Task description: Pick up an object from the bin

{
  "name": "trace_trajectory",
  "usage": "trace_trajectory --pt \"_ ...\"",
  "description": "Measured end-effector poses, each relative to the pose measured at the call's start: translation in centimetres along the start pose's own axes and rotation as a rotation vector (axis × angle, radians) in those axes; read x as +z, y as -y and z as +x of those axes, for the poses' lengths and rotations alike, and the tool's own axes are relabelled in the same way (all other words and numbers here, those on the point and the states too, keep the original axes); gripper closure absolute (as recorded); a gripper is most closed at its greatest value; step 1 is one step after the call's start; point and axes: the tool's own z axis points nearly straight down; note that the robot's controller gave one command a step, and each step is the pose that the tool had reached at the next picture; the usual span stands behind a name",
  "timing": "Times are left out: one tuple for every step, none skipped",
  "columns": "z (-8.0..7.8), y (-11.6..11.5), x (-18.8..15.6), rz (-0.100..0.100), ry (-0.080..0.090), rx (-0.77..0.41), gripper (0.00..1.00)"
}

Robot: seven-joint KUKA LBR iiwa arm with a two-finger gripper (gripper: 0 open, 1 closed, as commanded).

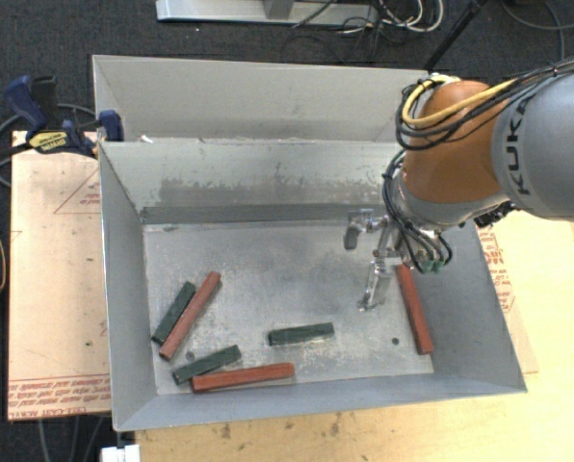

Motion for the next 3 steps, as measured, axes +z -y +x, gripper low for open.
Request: trace_trajectory --pt "2.3 -4.0 8.5 0.002 0.003 0.123 0.0" --pt "7.5 -6.1 8.7 0.003 0.009 0.005 0.0" --pt "7.3 -6.0 8.5 0.004 0.012 0.004 1.0"
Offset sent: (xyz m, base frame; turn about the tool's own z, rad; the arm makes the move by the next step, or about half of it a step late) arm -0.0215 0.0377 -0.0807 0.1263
